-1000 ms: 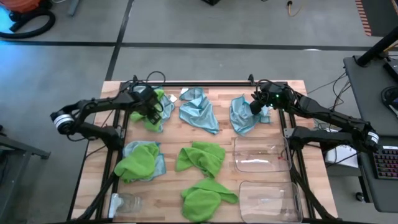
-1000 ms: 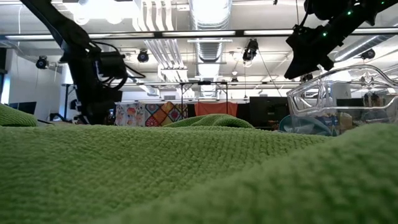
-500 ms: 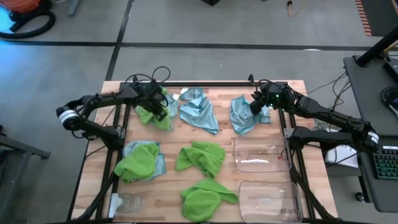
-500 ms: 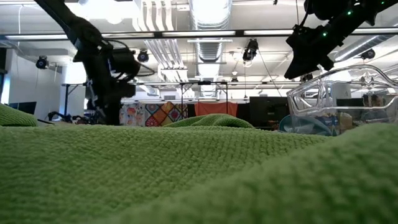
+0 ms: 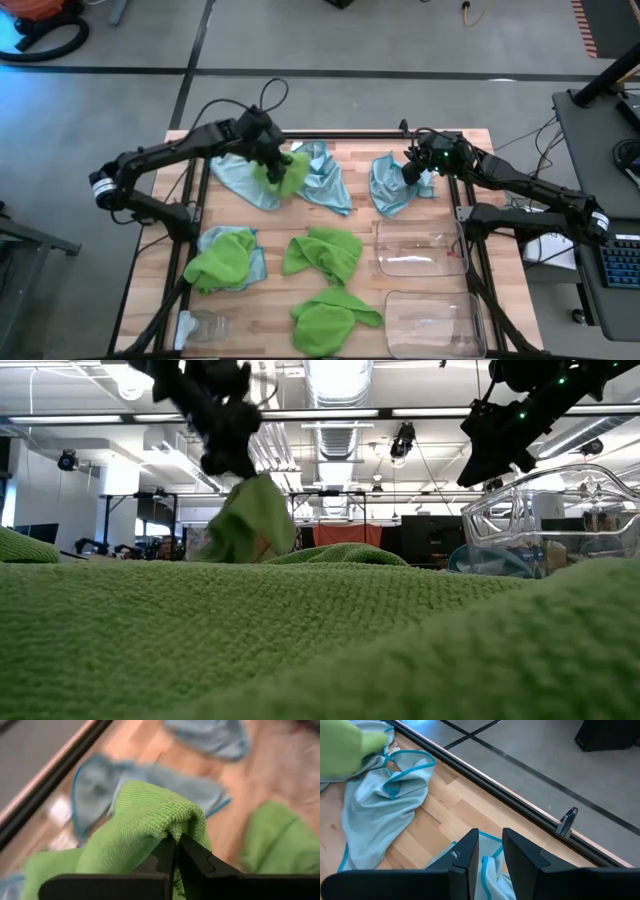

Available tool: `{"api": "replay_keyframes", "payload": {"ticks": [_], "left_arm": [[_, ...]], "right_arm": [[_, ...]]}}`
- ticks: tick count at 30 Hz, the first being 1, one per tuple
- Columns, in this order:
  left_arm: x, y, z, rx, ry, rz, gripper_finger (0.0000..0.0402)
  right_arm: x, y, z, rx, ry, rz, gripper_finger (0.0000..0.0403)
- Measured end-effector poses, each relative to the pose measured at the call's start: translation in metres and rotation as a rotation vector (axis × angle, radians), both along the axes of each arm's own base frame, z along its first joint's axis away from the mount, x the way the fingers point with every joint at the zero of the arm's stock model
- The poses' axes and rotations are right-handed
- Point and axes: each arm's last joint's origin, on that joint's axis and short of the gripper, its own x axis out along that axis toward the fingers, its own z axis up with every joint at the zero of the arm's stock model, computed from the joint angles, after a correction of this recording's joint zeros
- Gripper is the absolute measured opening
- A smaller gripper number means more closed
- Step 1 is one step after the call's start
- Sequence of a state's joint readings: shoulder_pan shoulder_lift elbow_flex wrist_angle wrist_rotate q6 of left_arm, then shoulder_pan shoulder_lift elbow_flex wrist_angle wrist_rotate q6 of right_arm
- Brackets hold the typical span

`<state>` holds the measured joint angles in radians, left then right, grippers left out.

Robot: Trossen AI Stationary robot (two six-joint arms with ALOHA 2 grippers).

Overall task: Sort microfiber towel by color & place in baskets
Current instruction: Put the green microfiber cloth into the top transparent bin

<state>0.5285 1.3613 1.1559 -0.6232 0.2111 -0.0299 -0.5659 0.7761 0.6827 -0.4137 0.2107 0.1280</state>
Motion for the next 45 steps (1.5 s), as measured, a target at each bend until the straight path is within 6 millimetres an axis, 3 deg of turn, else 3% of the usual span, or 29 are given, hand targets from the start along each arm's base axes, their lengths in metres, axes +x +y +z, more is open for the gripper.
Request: {"api": "replay_keyframes", "payload": {"ticks": [7, 14, 20, 24, 33, 39, 45], "left_arm": [[0.024, -0.036, 0.042, 0.075, -0.133, -0.158, 0.0], [0.04, -0.065, 0.067, 0.132, -0.286, -0.268, 0.0], [0.053, -0.083, 0.077, 0.161, -0.431, -0.32, 0.0], [0.069, -0.091, 0.074, 0.155, -0.446, -0.353, 0.0], [0.131, -0.111, 0.069, 0.128, -0.409, -0.473, 0.0], [0.168, -0.139, 0.085, 0.141, -0.371, -0.583, 0.0], [0.188, -0.169, 0.102, 0.141, -0.316, -0.676, 0.0]], "right_arm": [[0.0, 0.0, 0.0, -0.008, 0.004, 0.006, 0.0082], [0.0, 0.0, 0.001, -0.014, 0.004, 0.009, 0.0082], [0.0, 0.0, 0.001, -0.014, 0.005, 0.01, 0.0082], [0.0, 0.0, 0.001, -0.019, 0.009, 0.015, 0.0082], [0.001, 0.0, 0.0, -0.018, 0.01, 0.015, 0.0082], [0.001, 0.0, 0.0, -0.013, 0.009, 0.019, 0.0082], [0.0, 0.0, 0.0, -0.01, 0.012, 0.021, 0.0082]]}}
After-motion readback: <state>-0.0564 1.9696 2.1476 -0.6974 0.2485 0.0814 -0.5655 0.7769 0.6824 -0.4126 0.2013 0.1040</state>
